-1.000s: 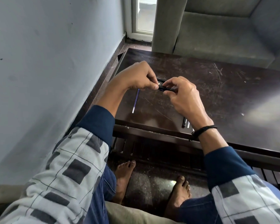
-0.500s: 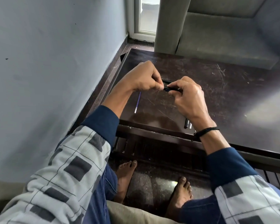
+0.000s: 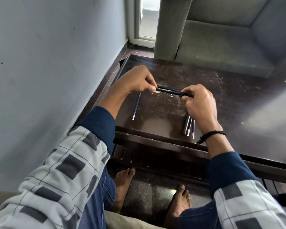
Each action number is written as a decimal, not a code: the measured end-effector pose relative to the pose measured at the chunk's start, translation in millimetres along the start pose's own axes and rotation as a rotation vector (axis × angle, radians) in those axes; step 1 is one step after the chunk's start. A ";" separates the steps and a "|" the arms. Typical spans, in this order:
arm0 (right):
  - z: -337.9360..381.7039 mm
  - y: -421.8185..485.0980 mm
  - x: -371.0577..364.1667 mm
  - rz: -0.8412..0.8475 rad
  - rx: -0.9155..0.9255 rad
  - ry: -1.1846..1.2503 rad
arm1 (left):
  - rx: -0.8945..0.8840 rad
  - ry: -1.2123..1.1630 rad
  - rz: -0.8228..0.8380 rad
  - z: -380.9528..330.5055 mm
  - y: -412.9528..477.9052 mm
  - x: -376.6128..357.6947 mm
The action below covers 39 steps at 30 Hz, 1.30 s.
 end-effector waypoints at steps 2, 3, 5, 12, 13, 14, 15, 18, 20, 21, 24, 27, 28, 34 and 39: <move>-6.0 4.3 -5.0 -0.015 -0.027 0.005 | 0.027 0.001 0.015 5.8 3.5 -1.1; -6.9 6.9 -7.9 -0.021 -0.035 0.008 | 0.034 0.006 0.008 6.8 5.7 -2.8; -8.1 13.1 -14.3 -0.028 -0.042 0.009 | 0.058 0.004 -0.051 8.4 11.4 -4.9; -13.4 39.5 -40.4 0.020 -0.032 -0.032 | 0.178 0.018 -0.168 23.1 32.3 -17.6; -13.9 42.8 -45.2 0.036 -0.017 -0.049 | 0.199 0.022 -0.169 26.5 35.1 -20.2; -14.5 46.3 -49.5 0.054 -0.001 -0.068 | 0.220 0.028 -0.167 29.1 37.5 -22.3; -15.2 49.4 -53.5 0.073 0.013 -0.092 | 0.242 0.033 -0.166 31.5 39.4 -24.3; -15.3 55.7 -63.1 0.110 0.043 -0.150 | 0.298 0.029 -0.177 40.1 45.7 -25.4; -15.1 58.7 -65.2 0.104 0.051 -0.146 | 0.318 0.024 -0.189 44.5 48.3 -24.5; -15.1 60.3 -66.0 0.098 0.050 -0.140 | 0.326 0.024 -0.194 46.5 48.8 -24.2; -16.5 64.1 -66.8 0.084 0.029 -0.122 | 0.333 0.017 -0.200 52.0 50.8 -25.9; -18.6 68.3 -65.9 0.071 0.005 -0.102 | 0.321 0.014 -0.213 52.4 51.7 -26.4; -18.8 68.8 -66.1 0.068 -0.001 -0.095 | 0.318 0.015 -0.216 52.2 51.7 -26.2; -21.4 64.2 -56.0 0.070 -0.050 -0.045 | 0.307 0.022 -0.249 51.9 49.2 -23.2; -23.4 47.6 -20.8 0.132 -0.162 0.012 | 0.230 0.030 -0.292 30.1 41.1 -9.7</move>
Point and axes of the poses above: each hand's wrist, its own y-axis towards the middle knuckle, its own x-axis out of the back of the hand, z = x × y, the point moved 5 cm from there along y, towards the middle knuckle, and after that the axes turned 6 degrees about z, right-handed, at the moved point
